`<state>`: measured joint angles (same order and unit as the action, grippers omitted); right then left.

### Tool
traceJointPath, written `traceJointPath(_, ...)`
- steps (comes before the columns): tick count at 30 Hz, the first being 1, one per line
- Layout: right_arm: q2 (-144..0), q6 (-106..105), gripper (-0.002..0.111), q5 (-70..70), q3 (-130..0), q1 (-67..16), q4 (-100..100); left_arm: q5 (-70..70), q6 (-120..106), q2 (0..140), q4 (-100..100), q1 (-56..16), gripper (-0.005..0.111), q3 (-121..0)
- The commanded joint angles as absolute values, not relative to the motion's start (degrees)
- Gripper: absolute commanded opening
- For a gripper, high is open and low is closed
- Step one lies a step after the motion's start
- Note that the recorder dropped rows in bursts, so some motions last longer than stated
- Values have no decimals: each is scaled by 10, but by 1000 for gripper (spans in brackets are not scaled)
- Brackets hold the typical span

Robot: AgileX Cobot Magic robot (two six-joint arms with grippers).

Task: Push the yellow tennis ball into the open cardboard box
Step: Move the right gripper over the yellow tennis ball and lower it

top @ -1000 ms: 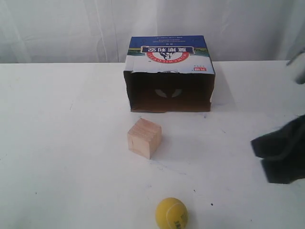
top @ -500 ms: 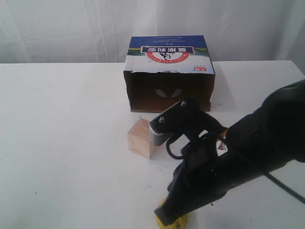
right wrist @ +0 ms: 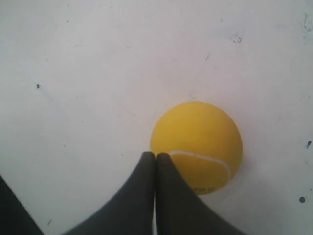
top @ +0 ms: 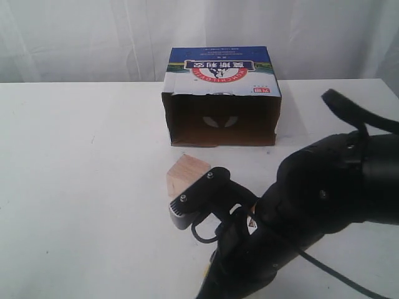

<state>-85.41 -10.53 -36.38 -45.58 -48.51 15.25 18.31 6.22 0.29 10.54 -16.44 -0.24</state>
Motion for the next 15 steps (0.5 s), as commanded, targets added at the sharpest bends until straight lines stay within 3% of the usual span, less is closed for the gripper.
traceJointPath(1,-875,-98,0,-353,-458,-486,127,189,61,0,107,-167,0,0)
traceJointPath(15,-879,39,0,-391,-456,-453,-53,189,61,0,107,-167,0,0)
